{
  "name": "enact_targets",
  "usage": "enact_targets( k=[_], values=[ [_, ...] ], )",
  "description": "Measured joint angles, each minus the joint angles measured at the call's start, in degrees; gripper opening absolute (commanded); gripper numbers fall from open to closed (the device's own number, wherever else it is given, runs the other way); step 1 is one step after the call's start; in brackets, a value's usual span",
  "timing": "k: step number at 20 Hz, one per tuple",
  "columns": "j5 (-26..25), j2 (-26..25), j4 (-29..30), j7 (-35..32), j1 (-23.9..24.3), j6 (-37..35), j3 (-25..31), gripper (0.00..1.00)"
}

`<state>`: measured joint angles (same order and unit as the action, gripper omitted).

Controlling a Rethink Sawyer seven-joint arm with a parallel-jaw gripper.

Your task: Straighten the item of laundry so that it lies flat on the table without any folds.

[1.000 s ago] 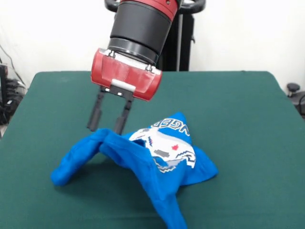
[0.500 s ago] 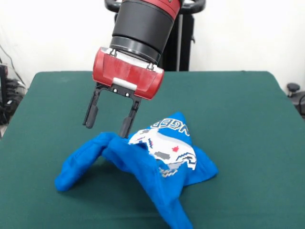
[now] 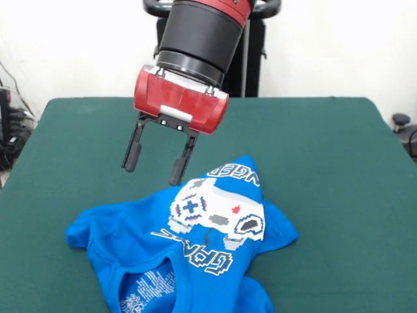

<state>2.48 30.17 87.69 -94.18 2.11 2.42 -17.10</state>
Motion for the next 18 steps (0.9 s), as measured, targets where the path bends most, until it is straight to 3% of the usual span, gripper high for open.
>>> enact_targets(
  k=[9,18],
  values=[
    [2.2,2.2,5.0,0.0,5.3,-5.0,4.7,1.00],
    [4.7,2.0,11.5,0.0,9.8,-5.4,10.7,1.00]
  ],
)
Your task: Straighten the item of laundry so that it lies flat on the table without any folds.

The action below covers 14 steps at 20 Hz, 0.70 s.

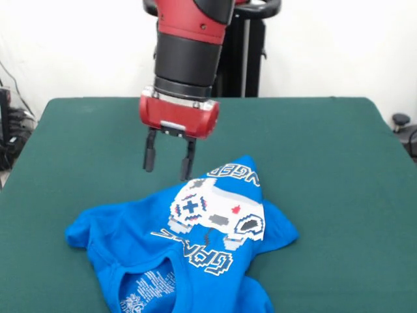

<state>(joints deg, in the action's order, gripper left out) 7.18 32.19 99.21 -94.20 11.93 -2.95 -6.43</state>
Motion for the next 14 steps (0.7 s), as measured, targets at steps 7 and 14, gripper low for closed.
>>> enact_targets(
  k=[7,14],
  values=[
    [5.4,0.4,3.0,-1.2,-4.4,0.0,0.2,1.00],
    [11.2,0.7,3.8,-3.7,-9.9,0.0,0.3,1.00]
  ],
)
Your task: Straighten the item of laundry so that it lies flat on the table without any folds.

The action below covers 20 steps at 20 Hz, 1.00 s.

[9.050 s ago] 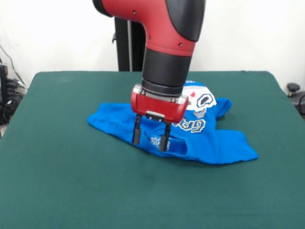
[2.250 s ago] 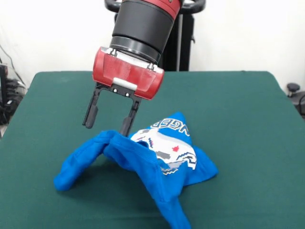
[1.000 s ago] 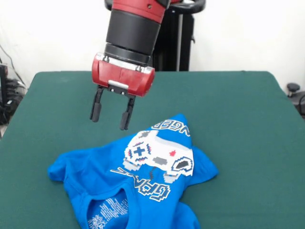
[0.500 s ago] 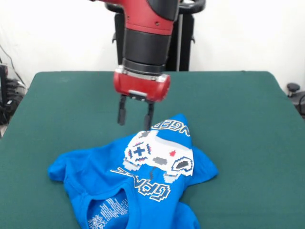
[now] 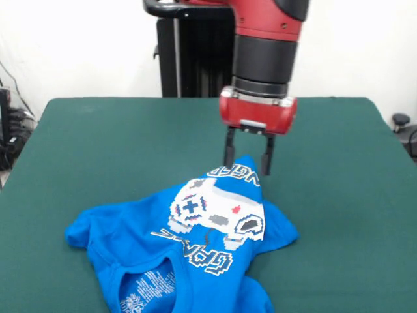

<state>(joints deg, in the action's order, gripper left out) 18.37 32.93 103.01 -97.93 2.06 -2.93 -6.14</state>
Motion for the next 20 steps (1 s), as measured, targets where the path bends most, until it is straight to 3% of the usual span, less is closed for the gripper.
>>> enact_targets(
  k=[9,20],
  values=[
    [5.9,-0.4,0.0,-3.7,-5.2,0.0,-0.8,1.00],
    [6.7,-2.1,-0.1,-4.5,-7.3,0.0,-1.0,1.00]
  ],
)
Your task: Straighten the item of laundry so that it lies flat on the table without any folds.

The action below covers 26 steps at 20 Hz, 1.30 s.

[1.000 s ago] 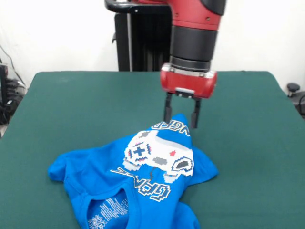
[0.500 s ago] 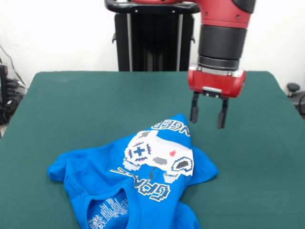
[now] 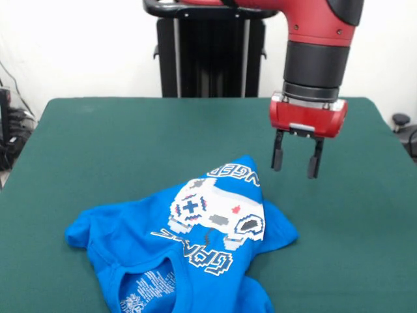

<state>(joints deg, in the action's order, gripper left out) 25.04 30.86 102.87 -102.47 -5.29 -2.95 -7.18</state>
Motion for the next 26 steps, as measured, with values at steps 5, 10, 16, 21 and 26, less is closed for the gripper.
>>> enact_targets(
  k=[5,10,16,21,26],
  values=[
    [0.0,-0.2,-0.1,0.0,-0.5,0.0,-0.3,1.00],
    [0.0,-1.6,-2.8,0.0,-2.9,-0.8,-2.4,1.00],
    [0.0,-5.6,-9.5,0.0,-5.1,-4.5,-5.2,1.00],
    [0.0,-9.2,-15.1,0.0,-6.1,-8.5,-7.6,1.00],
    [-0.1,-13.9,-20.4,0.0,-6.7,-9.1,-8.9,1.00]
  ],
)
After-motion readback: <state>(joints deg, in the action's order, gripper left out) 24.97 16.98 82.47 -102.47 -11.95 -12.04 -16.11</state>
